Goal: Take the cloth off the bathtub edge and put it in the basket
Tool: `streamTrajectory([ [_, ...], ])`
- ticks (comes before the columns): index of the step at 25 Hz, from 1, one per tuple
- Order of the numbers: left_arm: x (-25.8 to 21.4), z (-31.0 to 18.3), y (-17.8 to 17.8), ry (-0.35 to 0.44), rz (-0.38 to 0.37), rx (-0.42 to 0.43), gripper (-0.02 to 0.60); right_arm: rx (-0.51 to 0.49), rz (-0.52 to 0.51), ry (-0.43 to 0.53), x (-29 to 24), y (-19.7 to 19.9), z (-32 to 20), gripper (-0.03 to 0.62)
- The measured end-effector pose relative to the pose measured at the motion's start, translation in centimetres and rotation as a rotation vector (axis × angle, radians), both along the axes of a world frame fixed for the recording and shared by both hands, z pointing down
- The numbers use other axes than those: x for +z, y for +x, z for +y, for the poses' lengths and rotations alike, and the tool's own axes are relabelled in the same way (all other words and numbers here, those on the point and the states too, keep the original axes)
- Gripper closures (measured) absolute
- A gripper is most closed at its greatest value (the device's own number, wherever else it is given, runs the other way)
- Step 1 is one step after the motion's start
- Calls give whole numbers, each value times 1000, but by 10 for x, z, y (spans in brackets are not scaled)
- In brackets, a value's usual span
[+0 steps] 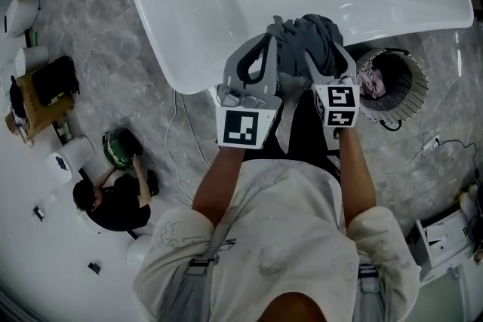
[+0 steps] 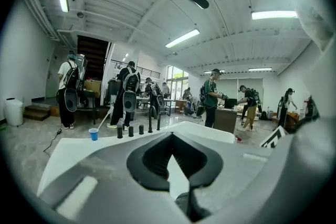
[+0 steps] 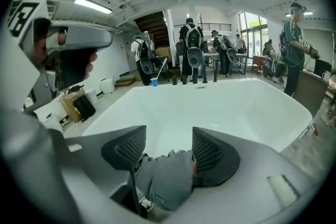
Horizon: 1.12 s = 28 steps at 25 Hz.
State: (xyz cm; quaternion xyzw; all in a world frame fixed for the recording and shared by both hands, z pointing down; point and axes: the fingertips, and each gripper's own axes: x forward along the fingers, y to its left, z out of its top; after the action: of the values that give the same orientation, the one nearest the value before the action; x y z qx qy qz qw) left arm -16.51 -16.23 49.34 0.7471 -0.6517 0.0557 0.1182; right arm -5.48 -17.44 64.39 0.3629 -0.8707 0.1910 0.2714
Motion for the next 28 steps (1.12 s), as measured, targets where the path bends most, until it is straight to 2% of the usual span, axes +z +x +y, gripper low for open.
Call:
streamTrajectory([
  [6,21,7,5,-38,12,13,584,-15,47,-90,49,1,12,196],
  [10,37,14,7,-65,22,11,584,-32,84,-147,80,1,19,147],
  [16,65,25,8,-127,36,10,584,-6,149,-241,131,11,26,98],
  [20,73,32,9,-140,39,11,584,15,191,-284,156,17,28,64],
  [28,91,37,6,-180,48,3,584,26,264,-305,186,17,22,19],
])
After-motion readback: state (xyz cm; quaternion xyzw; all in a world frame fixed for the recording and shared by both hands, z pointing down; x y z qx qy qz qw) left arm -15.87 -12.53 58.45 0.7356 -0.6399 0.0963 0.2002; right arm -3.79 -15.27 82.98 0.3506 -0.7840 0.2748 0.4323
